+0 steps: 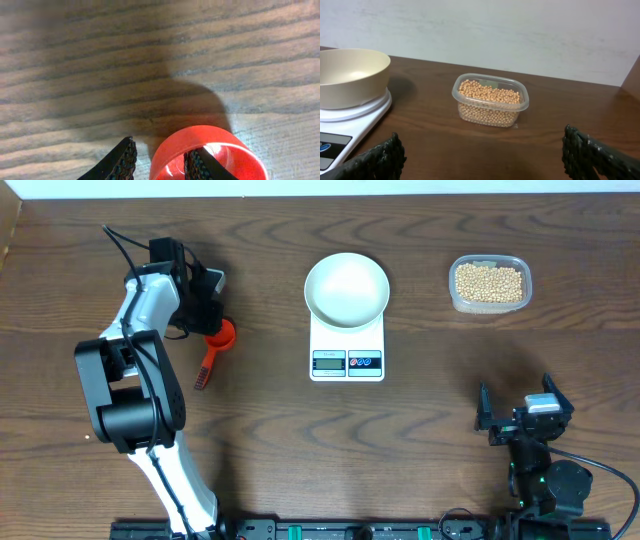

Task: Scoop item into bowl and weigh 50g on scale
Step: 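Reach the left gripper down over the red scoop's bowl, then grasp the red scoop rim with the left gripper and lift it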

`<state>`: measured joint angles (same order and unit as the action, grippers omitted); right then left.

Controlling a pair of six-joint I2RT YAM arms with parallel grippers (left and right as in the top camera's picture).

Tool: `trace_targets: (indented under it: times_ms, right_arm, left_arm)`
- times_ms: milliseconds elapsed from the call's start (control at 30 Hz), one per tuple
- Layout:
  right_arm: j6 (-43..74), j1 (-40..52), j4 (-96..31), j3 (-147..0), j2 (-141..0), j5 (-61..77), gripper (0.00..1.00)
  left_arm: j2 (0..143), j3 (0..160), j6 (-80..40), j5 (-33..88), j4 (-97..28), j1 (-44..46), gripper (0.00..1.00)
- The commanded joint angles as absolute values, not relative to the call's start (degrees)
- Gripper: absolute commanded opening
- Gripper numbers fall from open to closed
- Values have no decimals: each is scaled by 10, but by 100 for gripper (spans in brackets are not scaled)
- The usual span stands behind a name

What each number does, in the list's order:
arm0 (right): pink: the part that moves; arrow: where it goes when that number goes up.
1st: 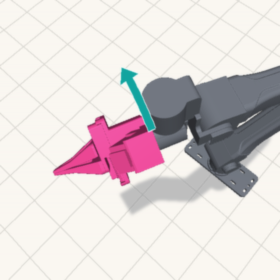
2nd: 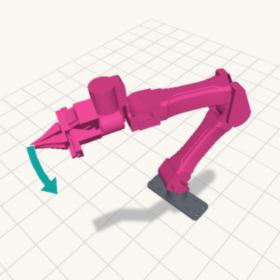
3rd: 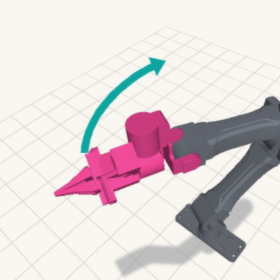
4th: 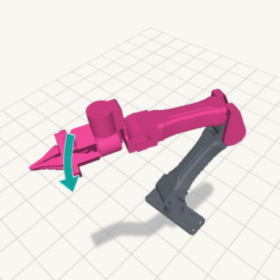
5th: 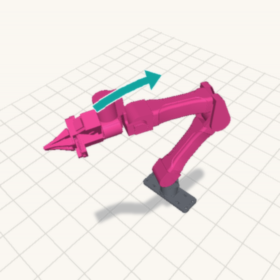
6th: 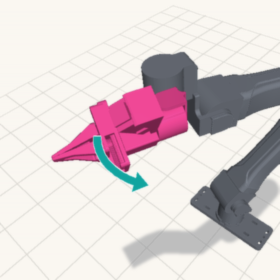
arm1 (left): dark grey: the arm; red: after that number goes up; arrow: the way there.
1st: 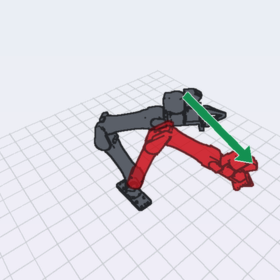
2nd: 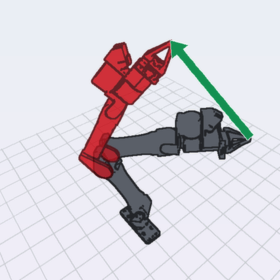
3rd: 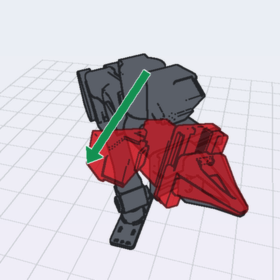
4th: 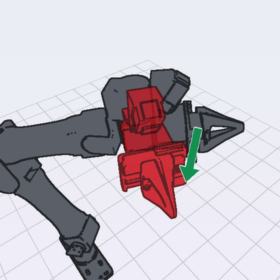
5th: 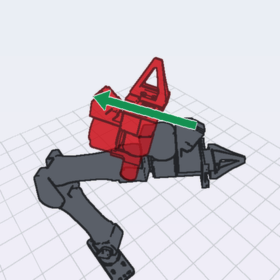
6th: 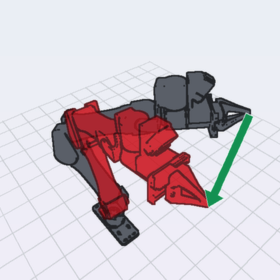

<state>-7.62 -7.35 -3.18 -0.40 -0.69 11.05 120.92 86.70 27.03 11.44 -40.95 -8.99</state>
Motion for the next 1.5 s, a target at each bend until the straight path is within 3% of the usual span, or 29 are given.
trace_targets:
  times_ms: [0, 467, 567, 633, 833, 1100, 1367, 1467]
  right_arm:
    - [-78, -70, -34, -3, -3, 111, 99]
    - [-78, -70, -34, -3, -3, 111, 99]
    - [-78, -70, -34, -3, -3, 111, 99]
    - [-78, -70, -34, -3, -3, 111, 99]
    - [-78, -70, -34, -3, -3, 111, 99]
    - [-78, -70, -34, -3, -3, 111, 99]
    - [-78, -70, -34, -3, -3, 111, 99]
    - [-78, -70, -34, -3, -3, 111, 99]
  left_arm:
    - [1215, 856, 269, 114, -402, -94, 33]
    - [1218, 844, 247, 113, -402, -94, 25]
    - [1221, 844, 223, 113, -402, -95, 19]
    - [1221, 844, 210, 113, -401, -95, 8]
    - [1215, 849, 165, 105, -402, -95, 8]
    - [1121, 880, -6, 105, -406, -95, 7]
    - [960, 879, -327, 105, -439, -93, 7]
    - [923, 879, -378, 110, -459, -87, 7]
